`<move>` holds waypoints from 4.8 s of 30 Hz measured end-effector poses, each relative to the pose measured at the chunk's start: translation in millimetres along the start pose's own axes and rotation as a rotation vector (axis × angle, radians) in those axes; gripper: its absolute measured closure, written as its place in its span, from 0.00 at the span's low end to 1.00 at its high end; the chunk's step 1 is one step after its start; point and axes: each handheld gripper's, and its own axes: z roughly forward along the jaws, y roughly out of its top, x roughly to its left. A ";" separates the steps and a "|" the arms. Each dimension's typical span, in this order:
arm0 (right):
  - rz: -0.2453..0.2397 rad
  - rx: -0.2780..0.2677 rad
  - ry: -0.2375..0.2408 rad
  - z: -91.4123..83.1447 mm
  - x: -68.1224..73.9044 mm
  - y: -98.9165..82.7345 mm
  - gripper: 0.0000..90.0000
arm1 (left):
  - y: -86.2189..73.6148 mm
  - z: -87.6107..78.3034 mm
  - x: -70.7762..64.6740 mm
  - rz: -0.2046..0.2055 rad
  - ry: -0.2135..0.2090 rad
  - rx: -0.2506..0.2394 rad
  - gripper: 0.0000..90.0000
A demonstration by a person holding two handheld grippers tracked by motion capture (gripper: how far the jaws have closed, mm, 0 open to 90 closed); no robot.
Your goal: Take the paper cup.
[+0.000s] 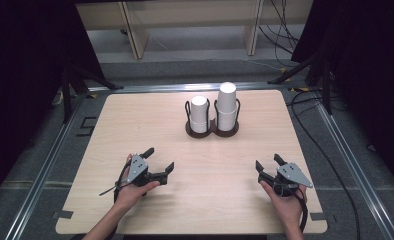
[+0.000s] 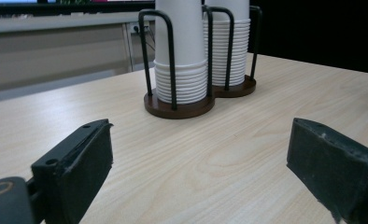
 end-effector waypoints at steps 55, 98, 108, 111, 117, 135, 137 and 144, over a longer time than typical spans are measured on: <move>-0.087 -0.050 0.190 161.7 105.9 142.8 0.37 | 35.0 173.4 32.7 0.101 -0.135 0.202 0.24; -0.104 0.030 0.136 221.8 115.0 146.9 0.37 | 34.8 194.5 32.4 0.059 -0.133 0.206 0.22; -0.062 0.056 0.110 222.8 118.5 145.5 0.38 | 34.2 196.0 33.3 0.055 -0.135 0.208 0.21; -0.077 0.033 0.098 224.2 118.1 144.8 0.38 | 34.0 196.0 33.3 0.052 -0.136 0.208 0.21; -0.050 0.039 0.110 222.4 117.5 145.4 0.40 | 34.4 196.0 33.6 0.061 -0.137 0.211 0.21; -0.074 0.045 0.107 224.9 118.9 144.0 0.38 | 33.3 195.8 33.6 0.081 -0.143 0.223 0.22; -0.058 0.047 0.105 224.5 119.8 144.1 0.39 | 33.3 195.7 33.7 0.084 -0.144 0.224 0.23; -0.053 0.023 0.106 220.3 120.8 150.7 0.41 | 34.7 196.0 33.0 0.086 -0.146 0.213 0.23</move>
